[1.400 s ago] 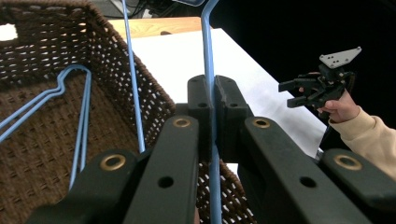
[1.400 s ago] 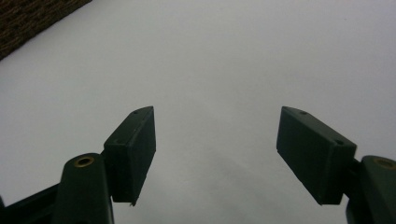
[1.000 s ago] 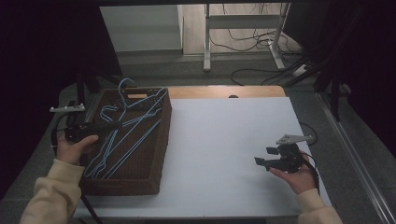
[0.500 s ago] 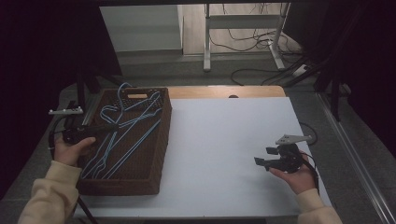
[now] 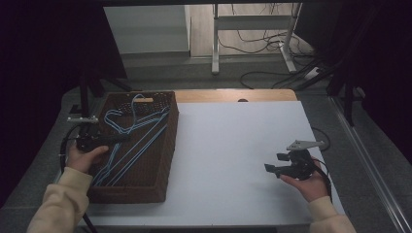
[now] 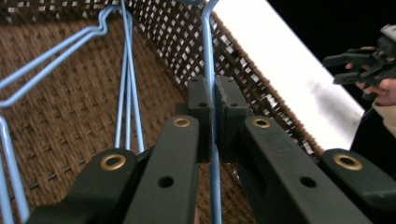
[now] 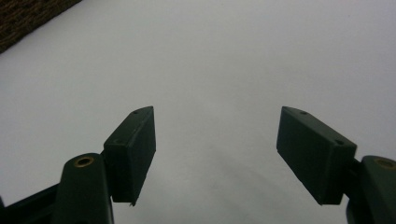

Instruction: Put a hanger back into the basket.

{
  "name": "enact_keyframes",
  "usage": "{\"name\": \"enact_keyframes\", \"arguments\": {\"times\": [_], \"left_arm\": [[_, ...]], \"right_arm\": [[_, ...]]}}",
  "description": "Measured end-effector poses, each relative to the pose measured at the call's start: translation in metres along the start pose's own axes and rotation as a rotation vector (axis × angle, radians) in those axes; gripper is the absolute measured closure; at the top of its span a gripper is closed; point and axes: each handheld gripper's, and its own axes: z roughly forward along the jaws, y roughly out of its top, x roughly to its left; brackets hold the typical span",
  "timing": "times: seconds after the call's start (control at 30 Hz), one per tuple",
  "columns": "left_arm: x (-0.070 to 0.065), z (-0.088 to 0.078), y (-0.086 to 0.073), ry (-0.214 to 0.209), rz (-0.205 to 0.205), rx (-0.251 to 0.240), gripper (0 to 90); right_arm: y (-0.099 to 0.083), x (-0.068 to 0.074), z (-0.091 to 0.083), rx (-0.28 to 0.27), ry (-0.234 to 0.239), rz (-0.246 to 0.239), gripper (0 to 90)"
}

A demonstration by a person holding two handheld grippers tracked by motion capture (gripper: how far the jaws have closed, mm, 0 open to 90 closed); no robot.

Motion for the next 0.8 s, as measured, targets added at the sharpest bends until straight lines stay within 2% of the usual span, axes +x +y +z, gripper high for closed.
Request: {"name": "enact_keyframes", "arguments": {"times": [0.1,0.23,0.33,0.4,0.5,0.53,0.67,0.8], "left_arm": [[0.005,0.002,-0.004,0.026,-0.007,0.015,86.3],[0.011,0.000,-0.007,0.092,-0.018,0.015,86.0],[0.016,-0.003,-0.008,0.217,-0.046,0.028,83.7],[0.018,-0.004,-0.009,0.288,-0.055,0.030,76.7],[0.016,-0.007,-0.009,0.310,-0.050,0.004,67.5],[0.013,-0.009,-0.008,0.335,-0.036,-0.006,63.5],[-0.001,-0.012,-0.006,0.350,0.012,-0.034,52.1],[-0.022,-0.014,-0.003,0.271,0.070,-0.060,40.3]], "right_arm": [[0.000,0.000,0.000,-0.001,0.000,0.000,28.2],[0.000,0.001,0.001,0.001,-0.001,-0.001,28.1],[0.000,0.001,0.001,0.001,-0.001,-0.001,28.1],[0.000,0.001,0.001,0.002,-0.001,0.000,28.1],[0.000,0.001,0.001,0.003,-0.001,-0.001,28.1],[0.000,0.001,0.001,0.003,-0.002,-0.001,28.1],[0.000,0.001,0.001,0.004,-0.001,-0.003,27.9],[0.000,0.002,0.001,0.003,0.001,-0.005,27.4]]}}
